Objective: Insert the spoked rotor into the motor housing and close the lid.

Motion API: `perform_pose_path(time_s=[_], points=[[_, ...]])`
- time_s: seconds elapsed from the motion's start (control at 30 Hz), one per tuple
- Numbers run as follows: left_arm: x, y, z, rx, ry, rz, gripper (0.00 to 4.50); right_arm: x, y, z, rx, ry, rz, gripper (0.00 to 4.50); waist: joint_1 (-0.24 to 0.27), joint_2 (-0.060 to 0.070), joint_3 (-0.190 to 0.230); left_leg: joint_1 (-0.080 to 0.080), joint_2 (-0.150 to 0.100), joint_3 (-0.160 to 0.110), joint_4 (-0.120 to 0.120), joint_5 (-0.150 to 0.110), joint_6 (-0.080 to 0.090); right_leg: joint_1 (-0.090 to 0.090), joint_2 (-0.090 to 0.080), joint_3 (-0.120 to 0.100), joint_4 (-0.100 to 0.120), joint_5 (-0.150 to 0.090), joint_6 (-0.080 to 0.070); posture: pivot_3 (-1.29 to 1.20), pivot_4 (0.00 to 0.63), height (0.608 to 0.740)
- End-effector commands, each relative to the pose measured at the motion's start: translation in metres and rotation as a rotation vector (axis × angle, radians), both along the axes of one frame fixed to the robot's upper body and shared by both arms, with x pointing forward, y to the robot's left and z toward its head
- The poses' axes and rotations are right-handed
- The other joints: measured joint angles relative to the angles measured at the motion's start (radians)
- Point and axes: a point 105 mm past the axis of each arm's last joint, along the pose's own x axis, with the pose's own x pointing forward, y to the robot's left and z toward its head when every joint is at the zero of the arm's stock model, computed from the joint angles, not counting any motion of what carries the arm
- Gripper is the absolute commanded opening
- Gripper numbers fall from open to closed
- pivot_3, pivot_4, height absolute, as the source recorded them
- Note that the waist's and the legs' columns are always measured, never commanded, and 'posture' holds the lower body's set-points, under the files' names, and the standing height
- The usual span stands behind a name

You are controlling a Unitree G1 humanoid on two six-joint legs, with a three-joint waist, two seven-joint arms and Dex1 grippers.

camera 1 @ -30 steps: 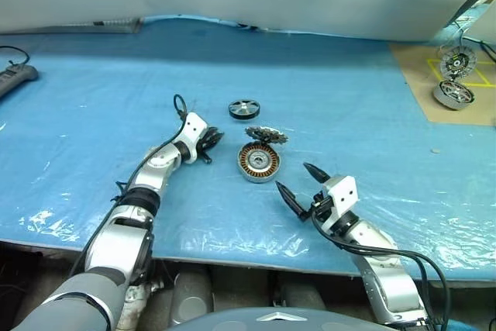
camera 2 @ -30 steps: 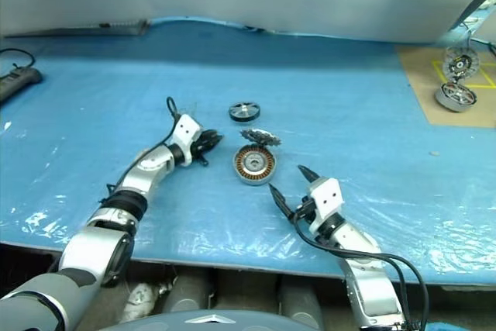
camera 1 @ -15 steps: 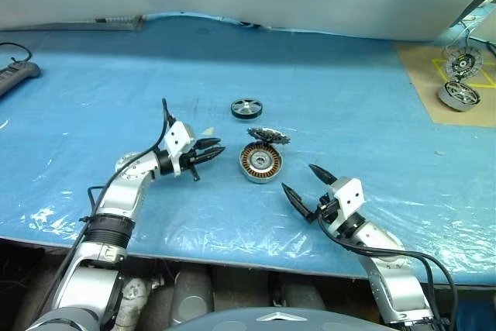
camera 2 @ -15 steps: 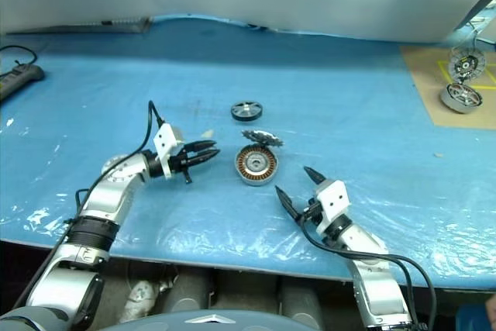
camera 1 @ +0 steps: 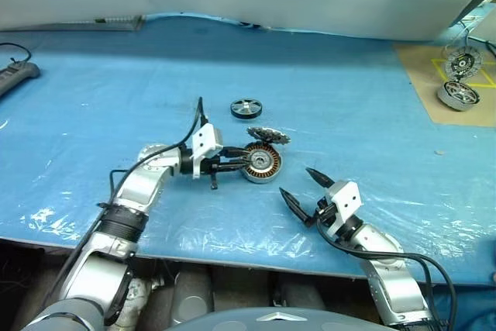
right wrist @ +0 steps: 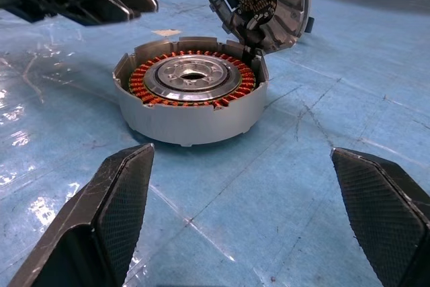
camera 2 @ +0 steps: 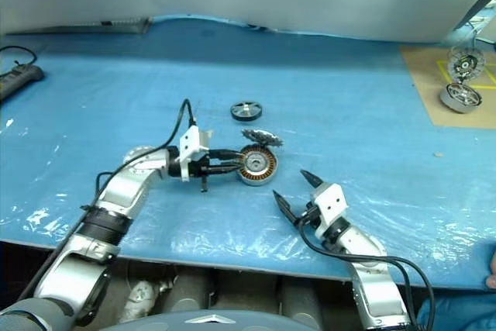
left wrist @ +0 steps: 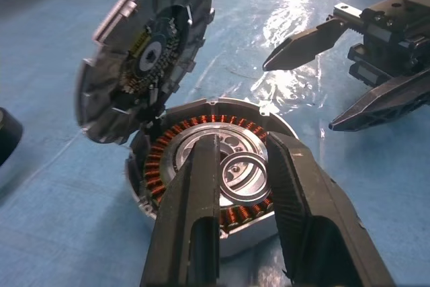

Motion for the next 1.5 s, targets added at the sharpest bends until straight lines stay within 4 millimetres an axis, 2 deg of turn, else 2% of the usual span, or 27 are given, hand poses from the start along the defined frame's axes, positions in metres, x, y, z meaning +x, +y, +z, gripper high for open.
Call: perform_pose_path(time_s=[0.03,0.3,0.63,0.73,0.8,0.87,0.93,1.07,1.1,1.17,1.23,1.4,1.5], points=[[0.004,-0.010,0.004,0.004,-0.047,-0.018,0.68,0.000,0.001,0.010,0.015,-0.040,-0.002,4.50,0.000,0.000,0.000,0.000,0.000,0.000,0.000,0.000,0.000,0.000,0.000,0.000,0.000,0.000,0.000,0.00,0.150,0.740],[0.016,-0.028,0.000,0.001,-0.070,0.010,0.68,0.000,0.002,0.011,0.034,-0.039,-0.019,4.50,0.001,0.000,0.000,0.000,0.000,0.000,0.002,0.000,0.000,0.000,0.000,0.000,0.001,0.000,0.000,0.00,0.150,0.740],[0.026,-0.028,-0.013,0.060,-0.068,0.047,0.68,0.003,0.005,0.018,0.033,-0.049,-0.019,4.50,0.001,0.000,0.000,0.000,0.000,0.000,0.002,0.000,0.000,0.001,0.000,0.000,0.001,0.000,0.000,0.00,0.150,0.740],[0.024,-0.030,-0.013,0.037,-0.044,0.032,0.68,0.002,0.006,0.018,0.030,-0.048,-0.021,4.50,0.002,0.000,0.000,0.000,0.000,-0.001,0.003,0.000,0.001,0.001,0.000,0.000,0.001,0.000,0.000,0.00,0.150,0.740],[0.021,-0.032,-0.011,0.020,-0.028,0.011,1.42,0.002,0.006,0.016,0.027,-0.044,-0.021,4.50,0.002,0.000,0.000,0.000,0.000,-0.001,0.002,0.000,0.001,0.001,0.000,0.000,0.001,0.000,0.000,0.00,0.150,0.740],[0.018,-0.032,-0.009,0.005,-0.020,-0.002,1.89,0.001,0.005,0.014,0.024,-0.040,-0.023,4.50,0.002,0.000,0.000,0.000,0.000,-0.001,0.002,0.000,0.001,0.001,0.000,0.000,0.001,0.000,0.000,0.00,0.150,0.740],[0.017,-0.032,-0.006,-0.012,-0.014,-0.011,2.56,0.001,0.004,0.012,0.021,-0.037,-0.023,4.50,0.002,0.000,0.000,0.000,0.000,-0.001,0.002,0.000,0.001,0.001,0.000,0.000,0.001,0.000,0.000,0.00,0.150,0.740],[0.014,-0.026,0.000,-0.018,-0.022,-0.015,4.01,0.000,0.002,0.011,0.015,-0.036,-0.025,4.50,0.002,0.000,0.000,0.000,0.000,-0.001,0.002,0.000,0.001,0.001,0.000,0.000,0.001,0.000,0.000,0.00,0.150,0.740],[0.013,-0.024,0.002,-0.019,-0.025,-0.017,4.23,0.000,0.002,0.011,0.014,-0.036,-0.026,4.50,0.002,0.000,0.000,0.000,0.000,-0.001,0.002,0.000,0.001,0.001,0.000,0.000,0.001,0.000,0.000,0.00,0.150,0.740],[0.011,-0.021,0.006,-0.028,-0.030,-0.016,4.17,0.000,0.001,0.011,0.014,-0.037,-0.028,4.50,0.001,0.000,0.000,0.000,0.000,-0.001,0.002,0.000,0.001,0.001,0.000,0.000,0.001,0.000,0.000,0.00,0.150,0.740],[0.008,-0.016,0.012,-0.049,-0.025,-0.007,3.73,0.001,0.000,0.013,0.014,-0.041,-0.030,4.50,0.001,0.000,0.000,0.000,0.000,0.000,0.002,0.000,0.001,0.001,0.000,0.000,0.001,0.000,0.000,0.00,0.150,0.740],[-0.001,-0.003,0.022,-0.099,-0.015,0.036,2.00,0.004,-0.005,0.018,0.023,-0.048,-0.042,4.50,0.000,0.000,0.000,0.000,0.001,0.000,0.002,0.000,0.001,0.001,0.000,0.000,0.001,0.000,-0.001,0.00,0.150,0.740],[-0.003,0.008,0.019,-0.112,-0.027,0.085,0.94,0.009,-0.009,0.023,0.025,-0.054,-0.065,4.50,0.000,0.000,0.000,0.000,0.000,0.000,0.002,0.000,0.001,0.001,0.000,0.000,0.001,-0.001,-0.003,0.00,0.150,0.740]])
